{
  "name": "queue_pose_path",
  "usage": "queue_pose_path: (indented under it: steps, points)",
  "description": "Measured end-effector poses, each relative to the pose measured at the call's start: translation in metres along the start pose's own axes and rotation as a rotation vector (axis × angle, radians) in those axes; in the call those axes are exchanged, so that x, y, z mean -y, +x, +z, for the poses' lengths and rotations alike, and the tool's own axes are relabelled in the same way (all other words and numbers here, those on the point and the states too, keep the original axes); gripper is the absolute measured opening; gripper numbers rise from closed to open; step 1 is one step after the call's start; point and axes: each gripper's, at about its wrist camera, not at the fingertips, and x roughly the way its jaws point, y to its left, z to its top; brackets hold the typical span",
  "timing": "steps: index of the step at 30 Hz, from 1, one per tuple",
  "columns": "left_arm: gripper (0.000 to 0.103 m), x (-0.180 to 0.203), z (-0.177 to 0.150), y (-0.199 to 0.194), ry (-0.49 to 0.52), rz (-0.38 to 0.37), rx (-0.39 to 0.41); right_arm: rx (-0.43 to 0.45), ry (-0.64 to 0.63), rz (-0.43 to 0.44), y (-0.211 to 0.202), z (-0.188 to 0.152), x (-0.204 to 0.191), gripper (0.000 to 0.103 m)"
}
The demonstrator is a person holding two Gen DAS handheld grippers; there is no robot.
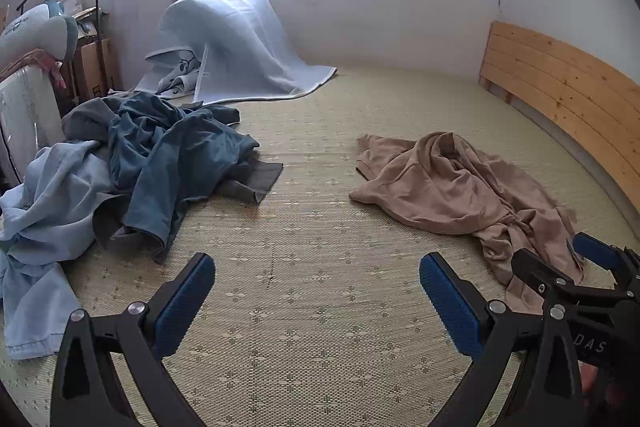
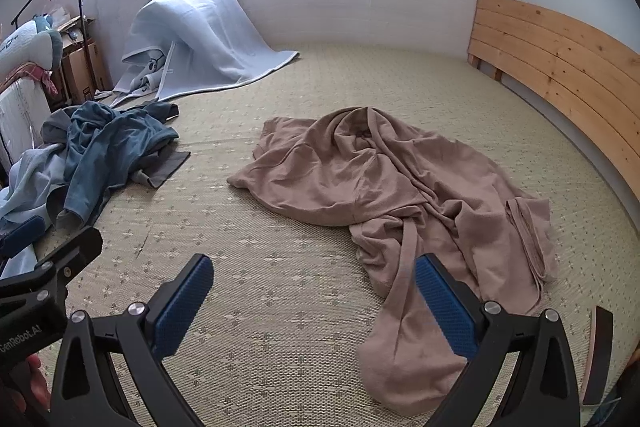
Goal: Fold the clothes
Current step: 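Move both tools toward the crumpled tan garment on the mat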
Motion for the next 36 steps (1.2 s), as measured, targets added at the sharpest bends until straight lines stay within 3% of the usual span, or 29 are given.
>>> queue_pose_path:
  steps: [29, 36]
  points:
    - [0.103, 0.019, 0.001, 0.004, 0.007, -0.021, -0.006, 0.003, 0.008, -0.036, 0.001, 0.0, 0.029, 0.103]
    - [0.103, 0.025, 0.002, 0.003, 0.007, -0.033, -0.002, 0.016, 0.027, -0.059, 0.001, 0.006, 0.052, 0.103]
